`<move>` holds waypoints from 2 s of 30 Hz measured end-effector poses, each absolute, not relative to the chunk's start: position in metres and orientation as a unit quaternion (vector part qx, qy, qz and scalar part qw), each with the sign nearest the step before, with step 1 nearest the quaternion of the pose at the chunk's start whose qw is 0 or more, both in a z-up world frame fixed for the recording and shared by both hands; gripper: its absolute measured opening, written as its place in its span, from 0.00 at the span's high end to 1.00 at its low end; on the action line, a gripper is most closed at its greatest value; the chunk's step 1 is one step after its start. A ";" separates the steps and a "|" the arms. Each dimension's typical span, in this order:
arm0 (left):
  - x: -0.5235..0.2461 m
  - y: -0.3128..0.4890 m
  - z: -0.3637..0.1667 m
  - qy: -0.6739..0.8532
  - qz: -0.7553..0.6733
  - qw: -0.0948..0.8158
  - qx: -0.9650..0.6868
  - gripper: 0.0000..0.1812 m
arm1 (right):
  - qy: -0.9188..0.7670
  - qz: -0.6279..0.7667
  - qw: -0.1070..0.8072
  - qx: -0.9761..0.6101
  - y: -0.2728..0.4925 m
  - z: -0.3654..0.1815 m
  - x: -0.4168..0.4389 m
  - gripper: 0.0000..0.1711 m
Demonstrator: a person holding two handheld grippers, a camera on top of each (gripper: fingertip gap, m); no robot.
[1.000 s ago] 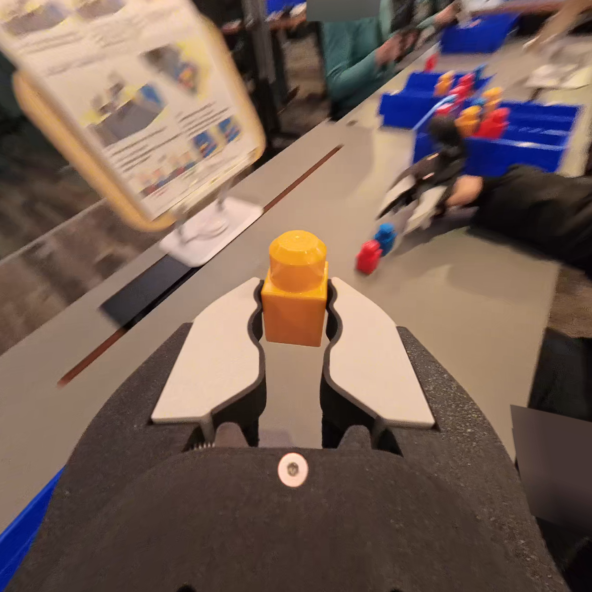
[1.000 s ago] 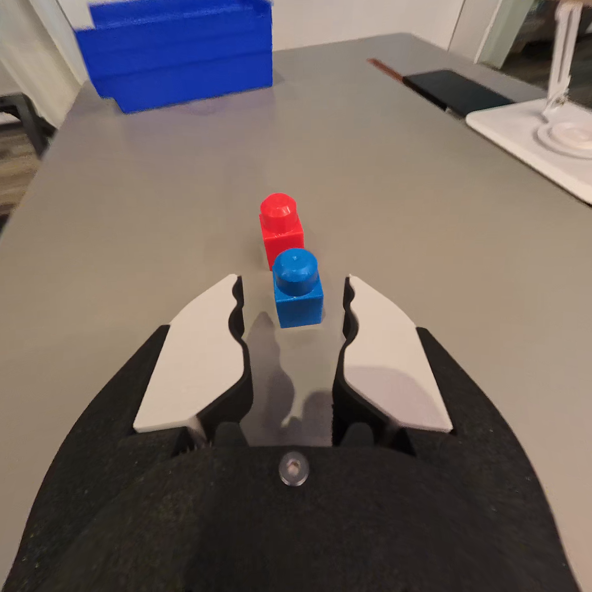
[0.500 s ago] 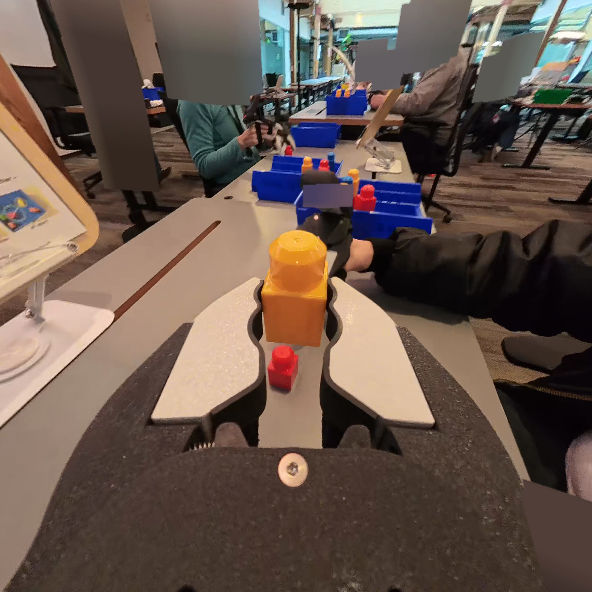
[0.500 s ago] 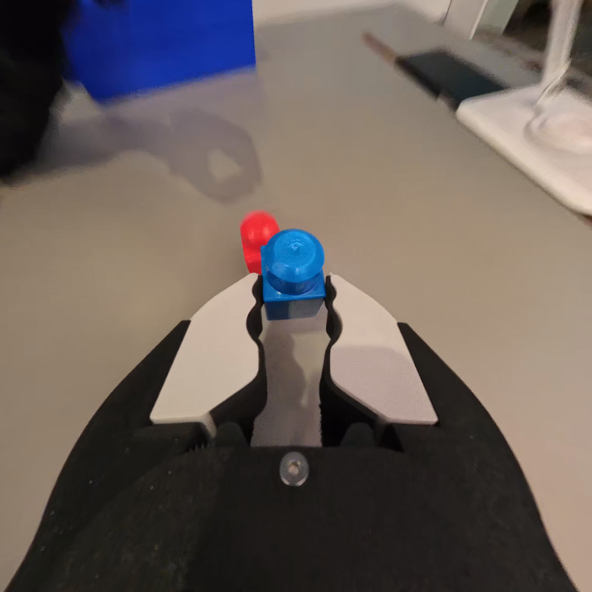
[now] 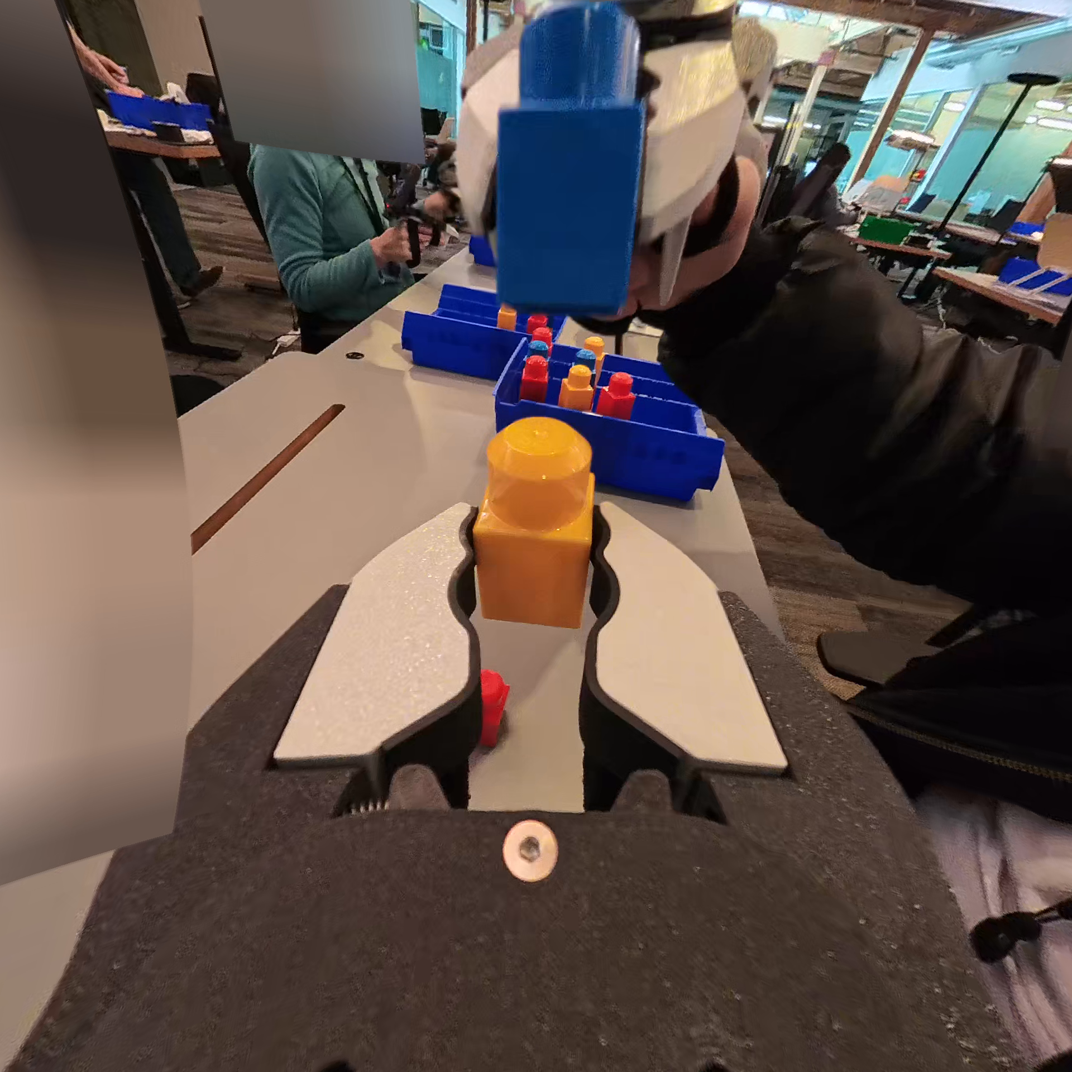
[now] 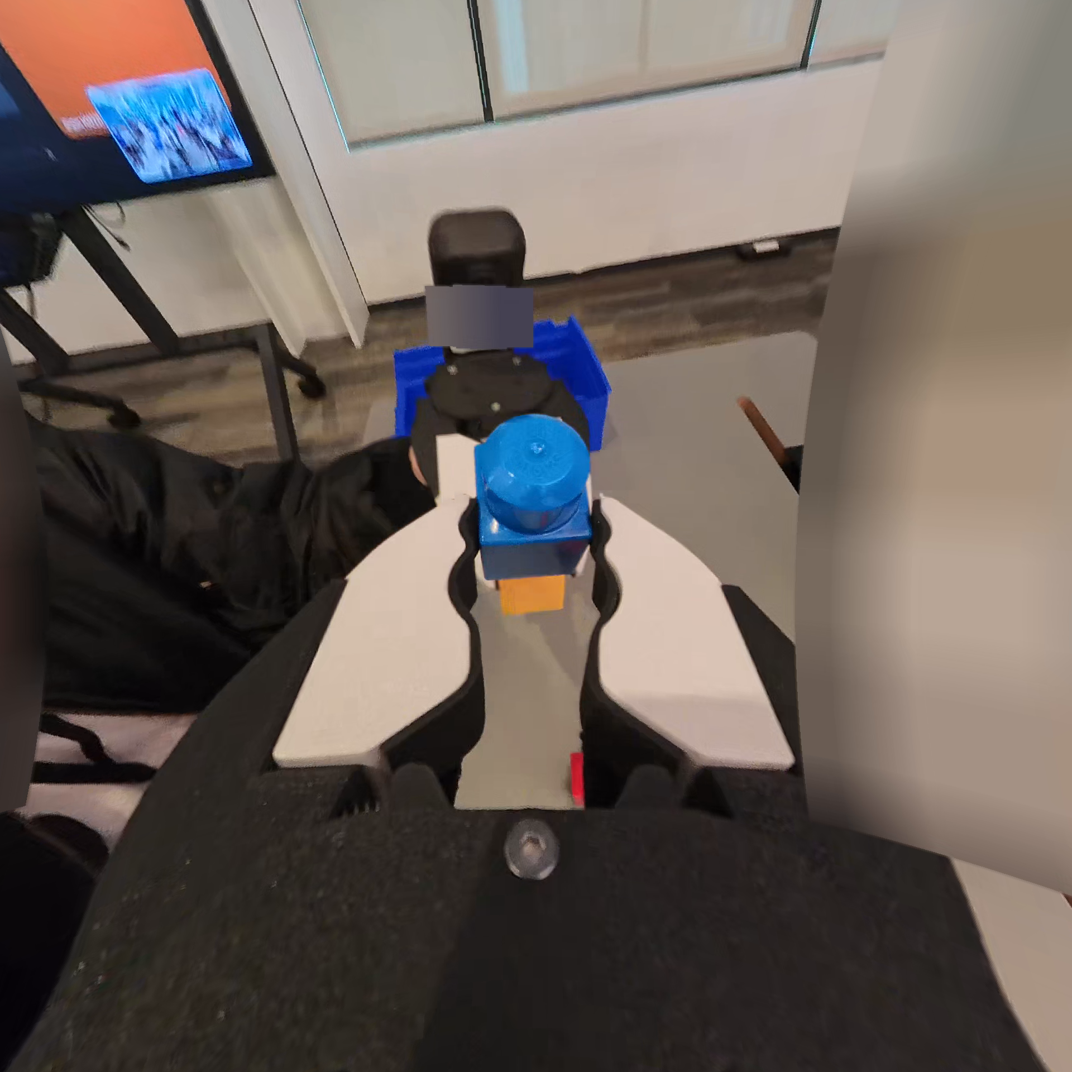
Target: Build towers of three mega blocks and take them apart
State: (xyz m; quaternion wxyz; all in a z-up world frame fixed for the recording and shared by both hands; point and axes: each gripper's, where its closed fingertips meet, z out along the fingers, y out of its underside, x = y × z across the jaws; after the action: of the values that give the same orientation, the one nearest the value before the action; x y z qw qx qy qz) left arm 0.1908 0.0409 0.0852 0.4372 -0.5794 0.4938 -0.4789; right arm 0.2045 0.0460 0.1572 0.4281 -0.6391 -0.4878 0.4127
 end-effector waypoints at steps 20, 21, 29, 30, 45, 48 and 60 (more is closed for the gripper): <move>0.178 0.023 0.086 0.520 -0.463 0.421 -0.581 0.80 | -0.565 0.286 0.324 -0.703 0.030 0.121 0.157 0.79; 0.178 0.023 0.087 0.519 -0.464 0.422 -0.581 0.80 | -0.564 0.285 0.320 -0.706 0.030 0.120 0.157 0.79; 0.180 0.022 0.092 0.510 -0.480 0.425 -0.574 0.80 | -0.549 0.289 0.312 -0.720 0.028 0.119 0.160 0.79; 0.180 0.021 0.091 0.512 -0.479 0.420 -0.576 0.80 | -0.549 0.287 0.312 -0.720 0.028 0.118 0.161 0.79; 0.185 0.019 0.077 0.539 -0.456 0.403 -0.582 0.80 | -0.568 0.241 0.276 -0.737 0.024 0.102 0.171 0.79; 0.184 0.015 0.086 0.531 -0.486 0.410 -0.561 0.80 | -0.579 0.251 0.324 -0.705 0.024 0.111 0.168 0.79; 0.142 0.025 0.118 0.488 -0.503 0.465 -0.541 0.80 | -0.548 0.229 0.429 -0.680 0.036 -0.077 0.237 0.71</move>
State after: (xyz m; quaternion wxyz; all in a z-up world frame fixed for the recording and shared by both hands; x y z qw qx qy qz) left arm 0.1418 0.0246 0.1176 0.4650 -0.5412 0.4880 -0.5027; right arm 0.2366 0.0362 -0.0765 0.4294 -0.6799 -0.5484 0.2292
